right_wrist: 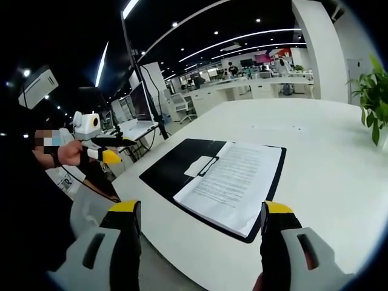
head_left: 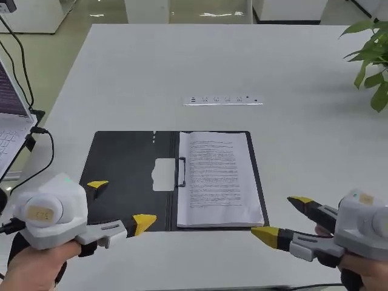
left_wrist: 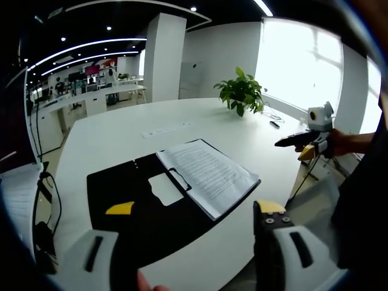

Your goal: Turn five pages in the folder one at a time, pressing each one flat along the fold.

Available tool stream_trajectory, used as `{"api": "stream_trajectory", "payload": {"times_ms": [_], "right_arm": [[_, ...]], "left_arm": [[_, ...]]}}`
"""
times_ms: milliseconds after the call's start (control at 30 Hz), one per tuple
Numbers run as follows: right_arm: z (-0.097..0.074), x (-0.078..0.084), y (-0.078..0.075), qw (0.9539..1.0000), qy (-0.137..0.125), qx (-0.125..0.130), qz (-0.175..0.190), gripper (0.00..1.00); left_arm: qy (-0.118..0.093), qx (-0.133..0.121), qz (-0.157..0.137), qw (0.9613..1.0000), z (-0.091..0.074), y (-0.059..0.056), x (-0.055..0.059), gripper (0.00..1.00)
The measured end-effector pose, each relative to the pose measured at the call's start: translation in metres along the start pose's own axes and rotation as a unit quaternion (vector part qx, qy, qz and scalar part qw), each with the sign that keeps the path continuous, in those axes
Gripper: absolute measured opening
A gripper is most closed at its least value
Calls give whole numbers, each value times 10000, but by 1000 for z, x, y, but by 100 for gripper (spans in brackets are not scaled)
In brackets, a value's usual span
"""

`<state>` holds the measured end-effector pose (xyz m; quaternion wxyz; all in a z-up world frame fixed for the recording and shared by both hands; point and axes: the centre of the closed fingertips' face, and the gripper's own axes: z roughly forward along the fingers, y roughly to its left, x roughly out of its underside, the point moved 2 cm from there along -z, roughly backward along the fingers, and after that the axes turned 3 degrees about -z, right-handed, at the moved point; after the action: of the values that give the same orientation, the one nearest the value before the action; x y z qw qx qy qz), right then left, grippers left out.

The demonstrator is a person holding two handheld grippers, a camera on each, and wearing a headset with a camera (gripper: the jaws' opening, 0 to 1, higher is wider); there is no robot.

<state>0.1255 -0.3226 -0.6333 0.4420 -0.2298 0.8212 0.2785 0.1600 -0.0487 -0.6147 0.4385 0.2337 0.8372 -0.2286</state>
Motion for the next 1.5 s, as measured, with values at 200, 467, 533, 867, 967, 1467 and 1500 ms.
{"api": "stream_trajectory", "payload": {"times_ms": [200, 467, 533, 867, 967, 1467, 1500], "right_arm": [[-3, 2, -4, 9999, -14, 54, 89, 80], [-5, 2, -4, 9998, -42, 84, 158, 80], [-6, 3, -5, 9998, -27, 91, 161, 80], [-9, 7, -8, 9997, 25, 108, 202, 80], [-10, 7, -8, 9997, 19, 116, 211, 80], [-14, 6, -14, 9995, -12, 165, 256, 80], [-14, 7, -14, 9996, 1, 162, 251, 80]], "left_arm": [[18, 192, 143, 9997, 22, -8, -12, 77], [88, 449, 266, 9986, 52, -22, -18, 77], [105, 507, 296, 9982, 58, -24, -19, 77], [207, 797, 446, 9956, 88, -46, -22, 77], [241, 867, 500, 9947, 97, -54, -24, 77], [403, 1097, 568, 9915, 143, -73, -22, 77], [418, 1104, 559, 9914, 145, -74, -22, 77]]}}
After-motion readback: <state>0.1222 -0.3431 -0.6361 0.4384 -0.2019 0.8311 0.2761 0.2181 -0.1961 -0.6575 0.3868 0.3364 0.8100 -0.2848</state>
